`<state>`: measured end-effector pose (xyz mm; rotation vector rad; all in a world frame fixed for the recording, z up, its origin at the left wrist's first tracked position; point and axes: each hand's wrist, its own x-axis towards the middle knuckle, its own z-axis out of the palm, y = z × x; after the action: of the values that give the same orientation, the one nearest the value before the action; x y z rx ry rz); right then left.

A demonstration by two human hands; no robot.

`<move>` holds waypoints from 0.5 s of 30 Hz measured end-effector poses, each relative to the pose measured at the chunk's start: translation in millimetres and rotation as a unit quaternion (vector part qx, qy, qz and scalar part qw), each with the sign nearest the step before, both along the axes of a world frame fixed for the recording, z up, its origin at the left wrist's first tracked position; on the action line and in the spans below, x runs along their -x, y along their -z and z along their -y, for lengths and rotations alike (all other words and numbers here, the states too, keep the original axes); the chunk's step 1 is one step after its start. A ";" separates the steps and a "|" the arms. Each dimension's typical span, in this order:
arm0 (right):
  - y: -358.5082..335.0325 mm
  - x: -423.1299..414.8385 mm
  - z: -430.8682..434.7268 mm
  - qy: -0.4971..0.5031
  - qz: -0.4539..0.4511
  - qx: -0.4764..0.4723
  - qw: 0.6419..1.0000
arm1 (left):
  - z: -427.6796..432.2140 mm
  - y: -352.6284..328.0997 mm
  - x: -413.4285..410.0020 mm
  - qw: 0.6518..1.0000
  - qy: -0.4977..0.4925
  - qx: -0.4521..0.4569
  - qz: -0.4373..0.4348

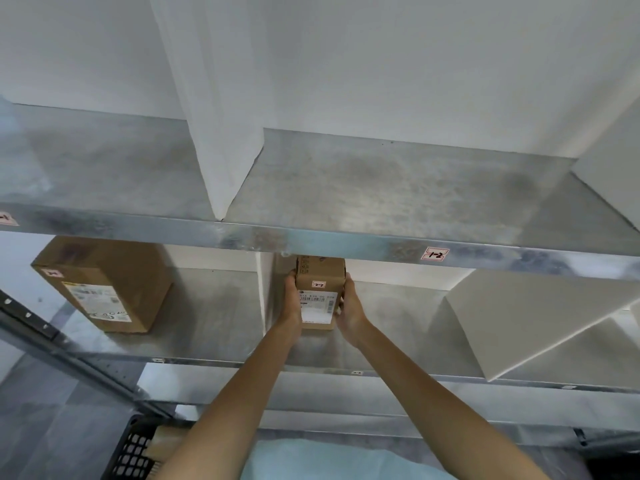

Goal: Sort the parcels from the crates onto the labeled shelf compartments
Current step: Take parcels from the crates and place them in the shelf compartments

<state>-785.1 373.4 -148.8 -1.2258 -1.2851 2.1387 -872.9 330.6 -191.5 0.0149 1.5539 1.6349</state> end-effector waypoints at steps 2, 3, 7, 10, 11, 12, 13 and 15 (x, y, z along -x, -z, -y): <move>-0.2 -1.3 2.5 -0.009 -0.001 0.010 1.000 | 1.9 1.1 1.7 1.000 0.008 0.019 0.000; -2.9 -3.4 4.7 -0.014 -0.002 0.015 1.000 | 3.1 1.2 1.6 0.999 0.018 0.030 0.003; -11.2 -20.4 11.8 0.022 0.011 0.024 0.999 | 12.2 7.3 -6.1 1.000 0.004 0.022 0.004; 2.4 -35.3 17.0 0.045 0.033 0.043 0.998 | 29.6 -1.8 -25.8 0.998 -0.023 0.053 0.011; 5.9 -41.3 21.8 0.048 0.039 0.048 0.997 | 36.2 -5.5 -33.8 0.997 -0.027 0.065 0.006; 10.0 -48.2 26.5 0.051 0.035 0.056 0.997 | 42.7 -5.2 -41.1 0.997 -0.030 0.074 -0.005; 13.6 -56.0 31.6 0.050 0.029 0.060 0.997 | 49.5 -6.0 -48.9 0.996 -0.024 0.079 -0.012; 17.3 -73.5 42.1 0.042 0.017 0.062 0.997 | 63.8 -8.8 -65.9 0.997 -0.019 0.079 -0.008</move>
<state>-711.6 331.3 -166.1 -1.3459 -1.1075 2.1748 -807.0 266.8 -182.7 -0.0856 1.7015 1.5397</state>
